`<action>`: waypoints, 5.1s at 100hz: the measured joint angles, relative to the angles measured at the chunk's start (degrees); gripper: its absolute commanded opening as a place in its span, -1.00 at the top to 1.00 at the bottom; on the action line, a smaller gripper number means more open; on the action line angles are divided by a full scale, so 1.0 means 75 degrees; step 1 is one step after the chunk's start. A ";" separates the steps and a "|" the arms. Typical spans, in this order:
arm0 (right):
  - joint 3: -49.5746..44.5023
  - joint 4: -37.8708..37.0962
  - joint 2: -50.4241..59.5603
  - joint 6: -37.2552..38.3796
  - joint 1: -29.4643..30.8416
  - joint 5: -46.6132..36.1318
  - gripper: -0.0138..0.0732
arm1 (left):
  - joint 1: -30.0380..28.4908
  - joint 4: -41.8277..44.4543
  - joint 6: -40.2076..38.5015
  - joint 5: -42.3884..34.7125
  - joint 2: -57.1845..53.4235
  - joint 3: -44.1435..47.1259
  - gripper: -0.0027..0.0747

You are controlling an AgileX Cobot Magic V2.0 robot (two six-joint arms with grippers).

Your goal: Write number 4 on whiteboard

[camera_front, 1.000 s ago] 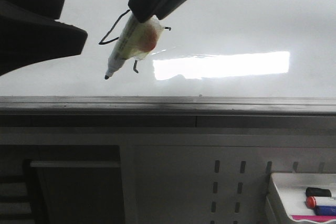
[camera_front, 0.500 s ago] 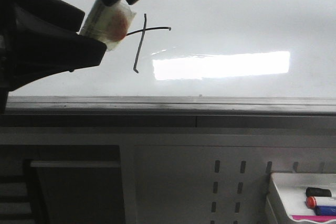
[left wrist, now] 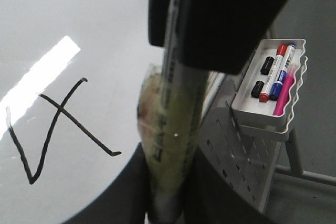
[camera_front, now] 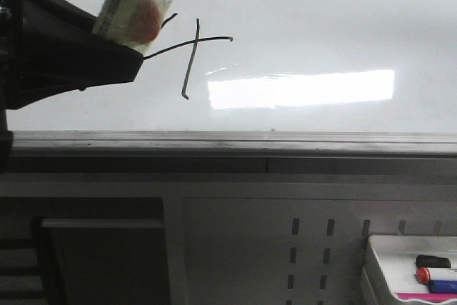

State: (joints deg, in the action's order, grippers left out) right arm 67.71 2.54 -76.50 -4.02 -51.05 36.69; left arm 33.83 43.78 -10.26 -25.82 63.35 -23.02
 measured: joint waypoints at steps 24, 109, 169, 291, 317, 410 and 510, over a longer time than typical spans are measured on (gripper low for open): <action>0.0000 0.0000 0.0000 0.0000 0.0000 -0.0066 -0.09 | 0.0000 -0.0033 -0.0014 -0.0044 -0.0003 0.0000 0.98; 0.0000 -0.0843 0.0186 0.0075 0.0096 0.0631 -0.31 | -0.0960 -0.6127 -0.0952 0.3707 0.1158 -0.1739 0.98; 0.0000 -0.0843 0.0186 0.0126 0.0096 0.0631 -0.31 | -0.0973 -0.6461 -0.0957 0.3619 0.1636 -0.1901 0.10; -0.2695 -0.1429 0.3418 0.0537 0.0354 -0.2219 0.80 | -0.0973 -0.5046 -0.0957 0.3666 -0.4176 0.0202 0.98; -0.5088 -0.1599 0.6119 0.0537 0.0354 -0.3157 0.80 | -0.0973 -0.4368 -0.0940 0.5003 -0.6961 0.0986 0.98; -0.7194 -0.1629 0.9234 0.0537 0.0354 -0.3254 0.80 | -0.0973 -0.3581 -0.0940 0.5610 -0.8274 0.1219 0.98; -0.7194 -0.1640 0.9247 0.0537 0.0354 -0.3254 0.80 | -0.4936 -0.5601 0.1009 0.6025 -0.8491 0.3099 0.98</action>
State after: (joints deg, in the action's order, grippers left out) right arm 13.75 -9.76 -7.15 0.00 -48.39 12.29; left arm -3.19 1.77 -2.69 19.37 -0.33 0.23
